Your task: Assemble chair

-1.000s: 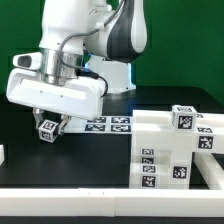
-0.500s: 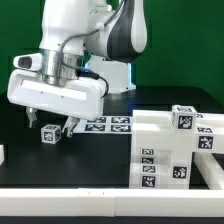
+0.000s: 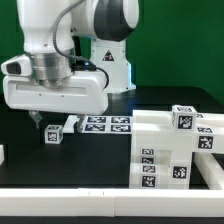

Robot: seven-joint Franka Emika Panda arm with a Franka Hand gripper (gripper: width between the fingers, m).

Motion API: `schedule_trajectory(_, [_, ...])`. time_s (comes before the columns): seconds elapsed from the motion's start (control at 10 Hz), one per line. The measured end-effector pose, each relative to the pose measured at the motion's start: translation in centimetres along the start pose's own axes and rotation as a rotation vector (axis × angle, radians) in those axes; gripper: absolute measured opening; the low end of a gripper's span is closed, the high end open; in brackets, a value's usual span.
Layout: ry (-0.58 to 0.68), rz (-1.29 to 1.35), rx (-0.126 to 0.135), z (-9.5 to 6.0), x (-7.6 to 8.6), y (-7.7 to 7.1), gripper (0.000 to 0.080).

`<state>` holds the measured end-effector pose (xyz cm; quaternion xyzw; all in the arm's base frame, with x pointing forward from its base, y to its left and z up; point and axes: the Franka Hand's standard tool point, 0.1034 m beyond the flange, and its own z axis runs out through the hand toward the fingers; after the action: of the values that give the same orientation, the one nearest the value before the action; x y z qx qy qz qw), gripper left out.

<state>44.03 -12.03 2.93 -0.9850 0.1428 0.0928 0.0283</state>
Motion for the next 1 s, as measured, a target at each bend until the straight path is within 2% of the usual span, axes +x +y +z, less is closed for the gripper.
schedule_trajectory(0.2, [-0.101,-0.012,0.013,0.15,0.42,0.38,0.0649])
schedule_trajectory(0.6, [-0.362,-0.041,0.052,0.34,-0.46,-0.35,0.0649])
schedule_trajectory(0.7, [-0.396,-0.099,0.05,0.06,0.12,-0.33,0.0649])
schedule_trajectory(0.8, [-0.484,-0.106,0.057,-0.24,0.0,-0.34,0.0649])
schedule_trajectory(1.0, [-0.632,-0.098,0.066,0.16,0.41,-0.32,0.0649])
